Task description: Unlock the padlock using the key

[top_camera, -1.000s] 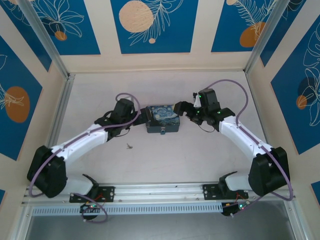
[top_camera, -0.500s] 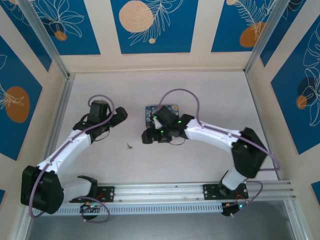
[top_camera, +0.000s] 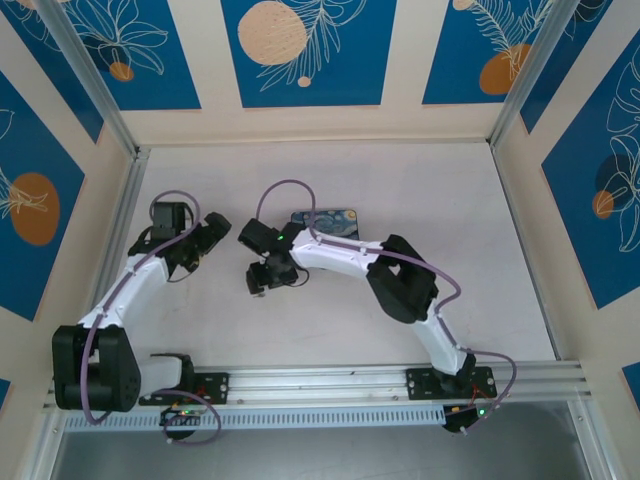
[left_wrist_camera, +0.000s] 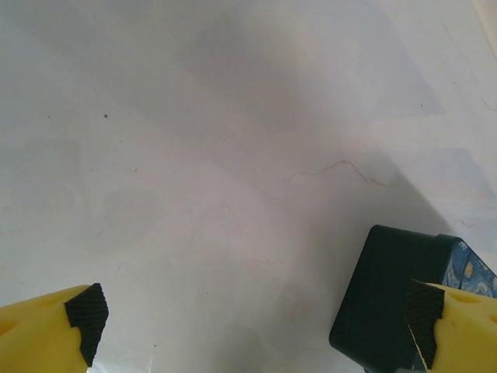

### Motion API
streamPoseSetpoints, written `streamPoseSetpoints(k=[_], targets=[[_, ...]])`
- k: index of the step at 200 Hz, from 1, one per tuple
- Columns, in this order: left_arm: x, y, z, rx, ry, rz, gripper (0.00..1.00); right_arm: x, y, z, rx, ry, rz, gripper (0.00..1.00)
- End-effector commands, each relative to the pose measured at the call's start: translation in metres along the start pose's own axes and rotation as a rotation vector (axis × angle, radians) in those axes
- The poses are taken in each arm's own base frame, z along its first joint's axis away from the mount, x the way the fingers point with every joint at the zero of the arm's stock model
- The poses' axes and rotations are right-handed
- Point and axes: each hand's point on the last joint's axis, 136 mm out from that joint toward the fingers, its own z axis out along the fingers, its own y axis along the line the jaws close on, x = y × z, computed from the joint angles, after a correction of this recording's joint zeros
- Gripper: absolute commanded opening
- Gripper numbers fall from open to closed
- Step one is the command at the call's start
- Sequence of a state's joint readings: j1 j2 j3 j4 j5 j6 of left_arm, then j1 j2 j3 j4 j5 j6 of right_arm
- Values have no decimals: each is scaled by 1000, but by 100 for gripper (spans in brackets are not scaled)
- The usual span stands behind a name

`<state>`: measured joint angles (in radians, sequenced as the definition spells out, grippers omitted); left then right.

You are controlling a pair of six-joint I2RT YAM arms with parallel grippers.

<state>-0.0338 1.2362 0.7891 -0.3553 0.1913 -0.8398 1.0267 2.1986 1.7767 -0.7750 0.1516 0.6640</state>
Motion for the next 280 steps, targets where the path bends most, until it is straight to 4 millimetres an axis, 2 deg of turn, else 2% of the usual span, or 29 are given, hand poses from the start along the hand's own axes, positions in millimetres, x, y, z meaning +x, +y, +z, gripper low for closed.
streamPoseSetpoints(k=[1,52,108,173,225,258,280], targets=[[1,2,1,25,25,-34,100,4,-7,3,98,32,-22,57],[-2,9,1,30,29,-62,100,-3,5,18,94,41,-35,57],[-3,13,4,34,38,-76,100,-1,12,28,93,56,-58,55],[-4,13,4,41,42,-80,100,1,9,36,141,56,-73,43],[-3,13,3,43,42,-84,100,10,5,41,209,56,-119,42],[-4,13,3,45,40,-86,100,18,2,48,253,63,-143,37],[-3,13,3,45,42,-87,100,22,0,52,268,72,-150,29]])
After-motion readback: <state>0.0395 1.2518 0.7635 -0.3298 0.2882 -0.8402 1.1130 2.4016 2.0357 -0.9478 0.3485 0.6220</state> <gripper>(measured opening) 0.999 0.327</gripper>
